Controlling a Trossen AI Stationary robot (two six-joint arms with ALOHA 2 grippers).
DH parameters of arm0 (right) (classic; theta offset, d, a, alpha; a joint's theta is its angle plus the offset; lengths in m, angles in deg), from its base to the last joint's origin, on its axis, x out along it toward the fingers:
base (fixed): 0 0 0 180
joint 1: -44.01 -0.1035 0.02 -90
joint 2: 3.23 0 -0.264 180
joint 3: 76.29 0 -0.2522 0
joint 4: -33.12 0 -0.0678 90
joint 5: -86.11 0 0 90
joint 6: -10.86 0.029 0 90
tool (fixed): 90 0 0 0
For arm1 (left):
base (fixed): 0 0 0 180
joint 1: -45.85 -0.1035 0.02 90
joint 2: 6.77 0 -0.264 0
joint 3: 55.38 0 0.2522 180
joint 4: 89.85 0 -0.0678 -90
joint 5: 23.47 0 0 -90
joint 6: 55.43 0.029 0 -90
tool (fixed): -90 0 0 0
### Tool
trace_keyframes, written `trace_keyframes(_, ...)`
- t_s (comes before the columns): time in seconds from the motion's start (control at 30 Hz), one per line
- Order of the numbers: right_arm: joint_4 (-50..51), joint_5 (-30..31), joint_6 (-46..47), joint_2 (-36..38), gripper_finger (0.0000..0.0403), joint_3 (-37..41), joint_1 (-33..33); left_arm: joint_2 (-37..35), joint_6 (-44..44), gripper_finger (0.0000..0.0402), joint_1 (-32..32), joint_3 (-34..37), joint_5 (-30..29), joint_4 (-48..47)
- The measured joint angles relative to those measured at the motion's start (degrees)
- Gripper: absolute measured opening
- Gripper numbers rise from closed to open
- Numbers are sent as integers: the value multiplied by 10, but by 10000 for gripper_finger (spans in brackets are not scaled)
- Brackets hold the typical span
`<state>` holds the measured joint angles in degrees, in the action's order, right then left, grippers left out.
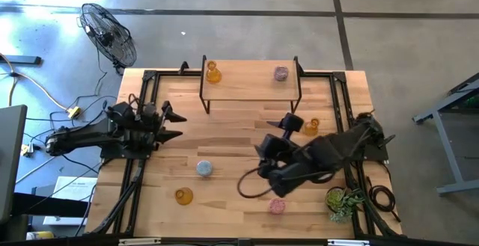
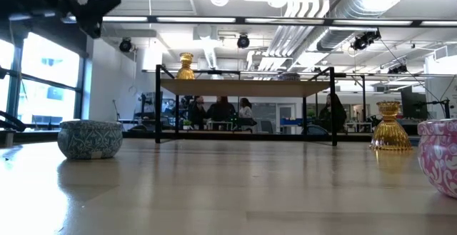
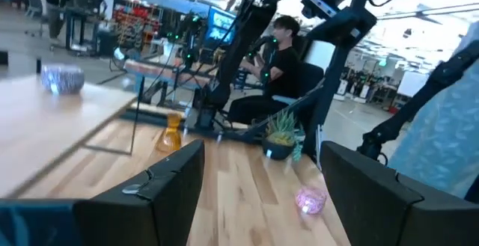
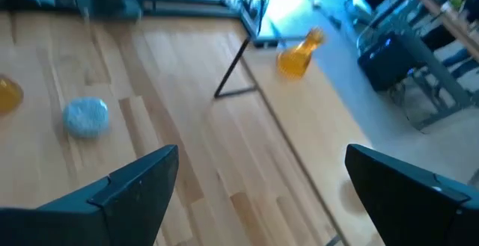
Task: Pick & Place candle stick holders
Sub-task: Put the bottom orange candle holder on the shelf
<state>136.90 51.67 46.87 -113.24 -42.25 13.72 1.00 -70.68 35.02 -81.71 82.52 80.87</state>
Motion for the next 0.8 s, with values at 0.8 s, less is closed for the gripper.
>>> trace_keyframes(0.8,-74,169,282,423,378,495,-191,271,112,262,12,-353,77,-367)
